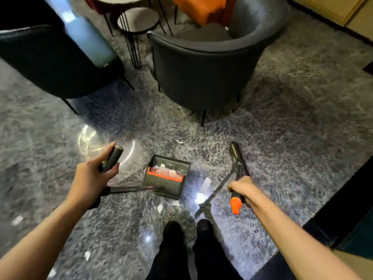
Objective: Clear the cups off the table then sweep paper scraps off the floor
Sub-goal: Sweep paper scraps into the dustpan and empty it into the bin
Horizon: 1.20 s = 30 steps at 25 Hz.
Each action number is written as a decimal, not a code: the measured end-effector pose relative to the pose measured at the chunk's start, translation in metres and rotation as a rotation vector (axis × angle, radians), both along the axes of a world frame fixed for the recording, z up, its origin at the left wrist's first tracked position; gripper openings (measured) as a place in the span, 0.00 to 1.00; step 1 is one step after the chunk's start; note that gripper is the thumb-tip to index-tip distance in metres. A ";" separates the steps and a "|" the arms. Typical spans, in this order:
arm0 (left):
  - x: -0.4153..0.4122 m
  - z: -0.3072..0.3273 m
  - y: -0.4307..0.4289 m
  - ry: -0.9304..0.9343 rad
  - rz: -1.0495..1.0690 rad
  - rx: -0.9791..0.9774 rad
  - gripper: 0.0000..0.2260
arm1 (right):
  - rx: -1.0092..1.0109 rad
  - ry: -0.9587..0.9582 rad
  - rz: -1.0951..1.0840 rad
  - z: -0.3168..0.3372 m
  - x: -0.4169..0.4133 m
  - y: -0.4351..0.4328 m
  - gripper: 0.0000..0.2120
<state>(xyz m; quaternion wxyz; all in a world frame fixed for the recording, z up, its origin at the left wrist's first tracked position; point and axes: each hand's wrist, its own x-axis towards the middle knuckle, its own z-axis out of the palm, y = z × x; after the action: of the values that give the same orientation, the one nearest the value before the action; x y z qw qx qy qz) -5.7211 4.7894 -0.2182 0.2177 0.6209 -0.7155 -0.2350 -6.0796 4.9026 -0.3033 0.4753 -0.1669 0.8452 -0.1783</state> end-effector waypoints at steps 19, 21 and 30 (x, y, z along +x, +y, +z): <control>0.190 -0.005 0.252 -0.049 0.361 0.077 0.32 | 0.124 -0.097 0.538 0.002 0.142 0.096 0.09; 0.204 -0.008 0.268 -0.087 0.393 0.131 0.31 | 0.101 -0.160 0.432 0.008 0.157 0.108 0.08; 0.236 -0.027 0.310 0.015 0.316 0.145 0.29 | 0.067 -0.574 0.067 0.055 0.248 0.112 0.10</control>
<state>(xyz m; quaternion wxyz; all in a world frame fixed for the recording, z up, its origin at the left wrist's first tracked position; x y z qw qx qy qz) -5.4855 5.0996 -0.2457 0.2120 0.7379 -0.5886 -0.2533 -5.8318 5.0143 -0.2481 0.7060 -0.1214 0.6755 -0.1745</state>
